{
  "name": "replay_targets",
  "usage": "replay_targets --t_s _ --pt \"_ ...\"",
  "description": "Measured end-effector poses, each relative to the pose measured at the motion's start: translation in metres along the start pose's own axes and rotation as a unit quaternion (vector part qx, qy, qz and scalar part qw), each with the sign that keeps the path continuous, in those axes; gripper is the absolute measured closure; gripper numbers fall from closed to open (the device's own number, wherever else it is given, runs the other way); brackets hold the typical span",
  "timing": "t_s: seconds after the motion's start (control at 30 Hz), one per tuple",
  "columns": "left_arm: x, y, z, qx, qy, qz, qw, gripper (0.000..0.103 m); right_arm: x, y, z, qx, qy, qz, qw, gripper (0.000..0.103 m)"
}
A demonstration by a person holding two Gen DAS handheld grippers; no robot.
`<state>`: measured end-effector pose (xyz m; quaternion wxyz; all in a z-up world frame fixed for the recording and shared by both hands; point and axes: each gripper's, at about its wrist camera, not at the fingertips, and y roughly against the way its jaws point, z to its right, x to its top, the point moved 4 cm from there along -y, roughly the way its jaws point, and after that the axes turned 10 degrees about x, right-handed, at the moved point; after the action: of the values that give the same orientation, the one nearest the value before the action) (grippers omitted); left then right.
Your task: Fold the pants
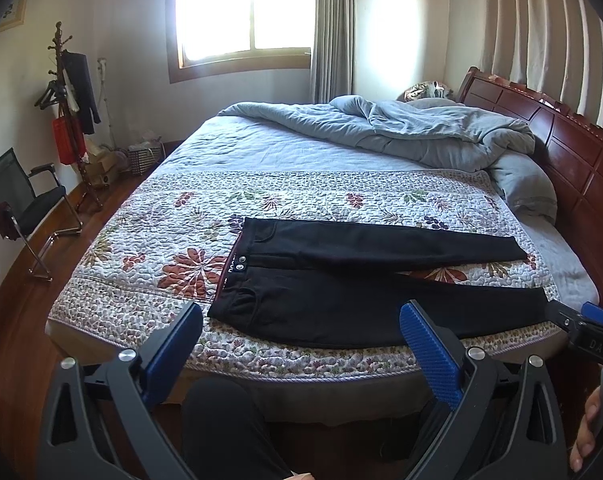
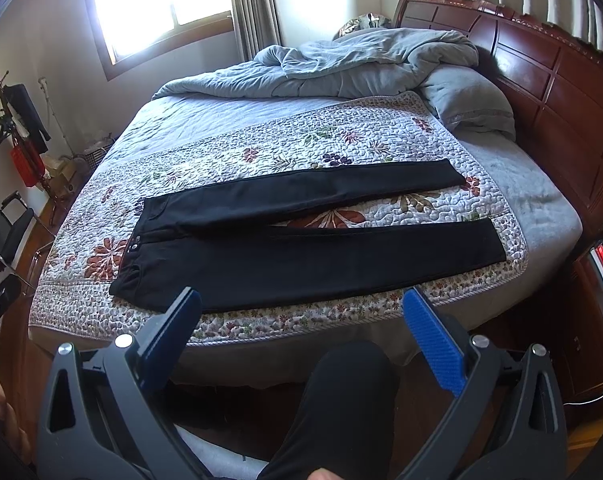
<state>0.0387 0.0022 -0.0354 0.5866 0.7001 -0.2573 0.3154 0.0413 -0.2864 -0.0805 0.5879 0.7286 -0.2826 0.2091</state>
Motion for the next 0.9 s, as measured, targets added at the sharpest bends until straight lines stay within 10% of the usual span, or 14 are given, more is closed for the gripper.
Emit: replay_targets --t_s 0.67,0.83,0.9 --pt "0.002 -0.029 0.008 -0.005 -0.023 -0.018 0.9996 0.004 0.006 -0.025 0.003 0.000 0.002 -0.017 1.000 0.003" --pt "-0.012 -0.093 0.009 -0.046 -0.095 -0.066 0.9922 0.004 0.019 -0.042 0.013 0.090 0.032 0.035 0.995 0.003" --pt "-0.019 -0.132 -0.004 -0.071 -0.101 -0.104 0.9869 0.004 0.017 -0.077 0.028 0.052 0.042 -0.029 0.997 0.003"
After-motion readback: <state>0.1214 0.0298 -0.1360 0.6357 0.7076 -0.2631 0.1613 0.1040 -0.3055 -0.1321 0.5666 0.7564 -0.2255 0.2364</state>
